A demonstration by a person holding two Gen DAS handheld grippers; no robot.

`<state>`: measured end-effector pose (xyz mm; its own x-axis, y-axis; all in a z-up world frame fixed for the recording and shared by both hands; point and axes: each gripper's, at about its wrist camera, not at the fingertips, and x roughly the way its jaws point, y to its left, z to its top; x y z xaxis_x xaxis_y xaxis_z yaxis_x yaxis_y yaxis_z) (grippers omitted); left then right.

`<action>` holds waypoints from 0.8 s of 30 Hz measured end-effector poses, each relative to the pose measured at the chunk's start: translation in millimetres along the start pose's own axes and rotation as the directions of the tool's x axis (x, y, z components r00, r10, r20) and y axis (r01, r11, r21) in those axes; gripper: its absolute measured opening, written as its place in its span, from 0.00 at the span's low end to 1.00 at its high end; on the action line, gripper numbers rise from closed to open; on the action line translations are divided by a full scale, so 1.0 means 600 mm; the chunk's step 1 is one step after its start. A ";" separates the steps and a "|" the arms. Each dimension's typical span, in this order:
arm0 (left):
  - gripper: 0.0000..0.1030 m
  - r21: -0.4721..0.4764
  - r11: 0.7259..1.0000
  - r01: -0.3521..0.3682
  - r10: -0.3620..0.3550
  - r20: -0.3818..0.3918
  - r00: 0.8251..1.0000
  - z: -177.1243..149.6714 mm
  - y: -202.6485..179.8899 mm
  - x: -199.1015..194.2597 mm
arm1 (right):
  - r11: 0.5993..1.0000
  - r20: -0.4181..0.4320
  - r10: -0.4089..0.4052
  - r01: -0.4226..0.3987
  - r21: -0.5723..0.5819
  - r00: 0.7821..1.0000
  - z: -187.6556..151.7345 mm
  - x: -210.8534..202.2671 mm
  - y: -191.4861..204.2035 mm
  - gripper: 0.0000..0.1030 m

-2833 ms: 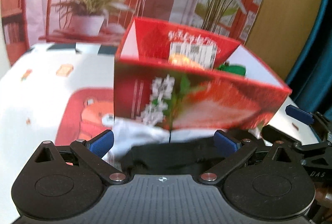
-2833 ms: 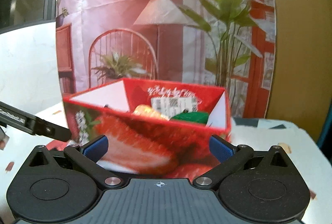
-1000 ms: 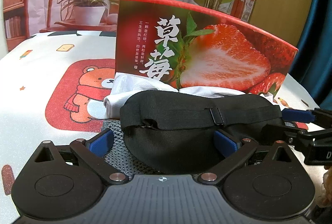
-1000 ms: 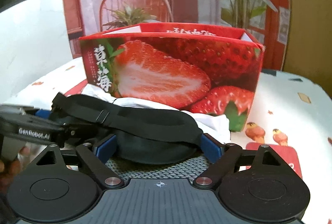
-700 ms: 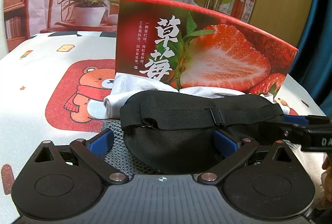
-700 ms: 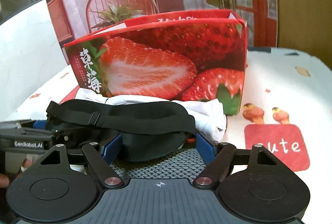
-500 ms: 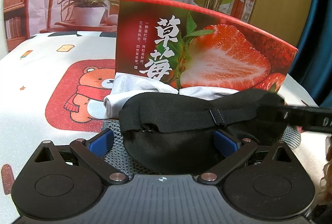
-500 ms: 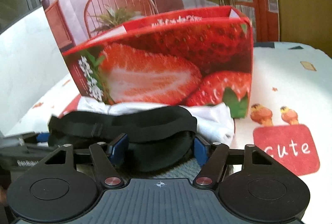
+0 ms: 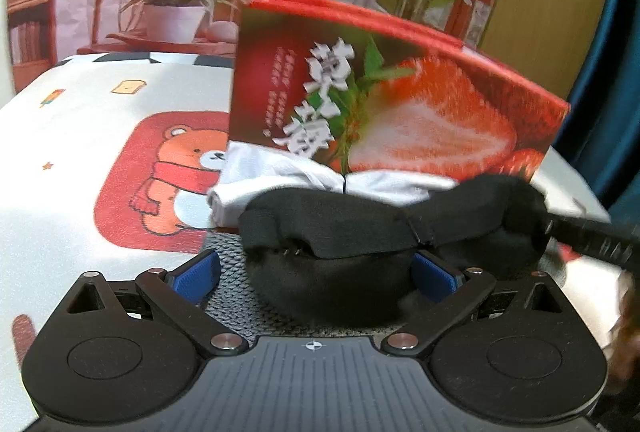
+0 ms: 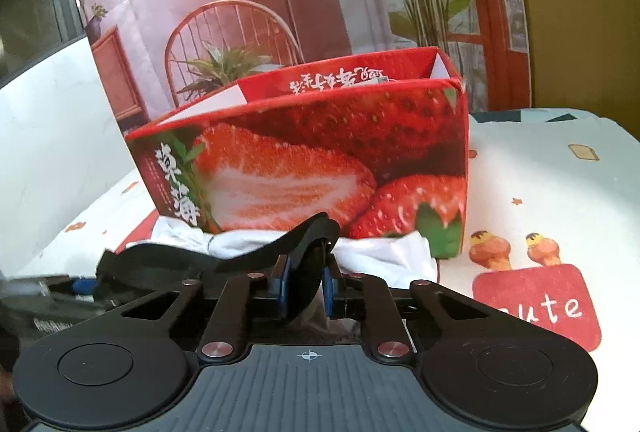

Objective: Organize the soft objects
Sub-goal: 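Close both grippers on the black eye mask, then lift the black eye mask with both grippers toward the red box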

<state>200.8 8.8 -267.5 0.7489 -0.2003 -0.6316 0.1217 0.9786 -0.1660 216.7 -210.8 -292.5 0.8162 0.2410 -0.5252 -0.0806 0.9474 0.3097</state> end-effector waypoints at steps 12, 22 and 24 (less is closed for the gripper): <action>0.76 -0.164 0.986 0.038 -0.044 -0.029 0.999 0.017 0.019 -0.016 | 0.999 -0.007 0.030 -0.030 0.038 1.000 -0.028 0.009 -0.019 0.14; 0.68 -0.318 0.948 0.031 -0.056 -0.070 0.996 0.031 0.040 0.010 | 0.995 0.003 0.074 -0.074 0.073 0.997 -0.030 0.012 -0.033 0.14; 0.55 -0.304 0.952 0.020 -0.045 -0.074 0.996 0.032 0.034 0.010 | 0.994 0.005 0.081 -0.081 0.079 0.997 -0.030 0.012 -0.035 0.14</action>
<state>220.3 28.7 -260.2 0.6921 -0.2472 -0.6781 -0.0671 0.9135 -0.4014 214.0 -225.5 -317.1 0.8099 0.3156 -0.4944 -0.1009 0.9053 0.4125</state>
